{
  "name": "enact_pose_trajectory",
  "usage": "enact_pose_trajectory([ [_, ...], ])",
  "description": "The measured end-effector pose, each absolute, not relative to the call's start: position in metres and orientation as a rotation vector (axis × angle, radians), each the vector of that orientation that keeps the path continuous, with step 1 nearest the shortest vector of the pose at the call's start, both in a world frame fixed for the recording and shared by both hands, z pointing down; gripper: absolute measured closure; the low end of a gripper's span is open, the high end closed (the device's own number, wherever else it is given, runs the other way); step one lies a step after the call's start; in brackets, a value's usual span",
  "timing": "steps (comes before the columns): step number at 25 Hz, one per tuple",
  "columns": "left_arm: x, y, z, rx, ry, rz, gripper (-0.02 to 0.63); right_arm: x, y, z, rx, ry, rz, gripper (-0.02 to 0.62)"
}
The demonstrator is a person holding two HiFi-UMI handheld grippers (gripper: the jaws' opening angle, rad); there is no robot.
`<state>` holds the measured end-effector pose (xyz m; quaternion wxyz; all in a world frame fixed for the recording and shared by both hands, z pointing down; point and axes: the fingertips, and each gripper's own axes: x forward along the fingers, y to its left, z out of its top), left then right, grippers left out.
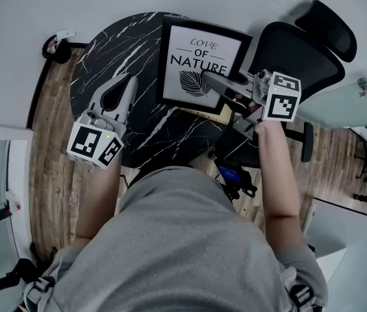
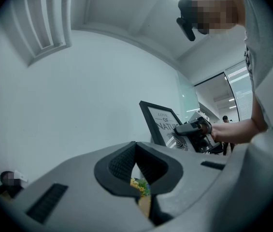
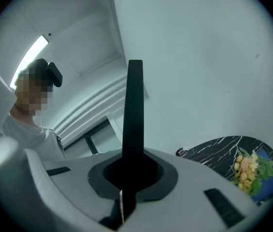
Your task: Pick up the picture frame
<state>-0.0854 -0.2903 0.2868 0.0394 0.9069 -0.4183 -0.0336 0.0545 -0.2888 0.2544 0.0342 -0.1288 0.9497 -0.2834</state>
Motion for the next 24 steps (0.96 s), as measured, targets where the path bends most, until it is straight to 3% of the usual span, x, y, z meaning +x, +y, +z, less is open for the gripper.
enact_pose_trajectory([
  [24, -0.0834, -0.2908, 0.2843, 2.777, -1.277, -0.089, 0.6, 0.0555, -0.2908, 0.2557, -0.402, 2.912, -0.892, 0.565],
])
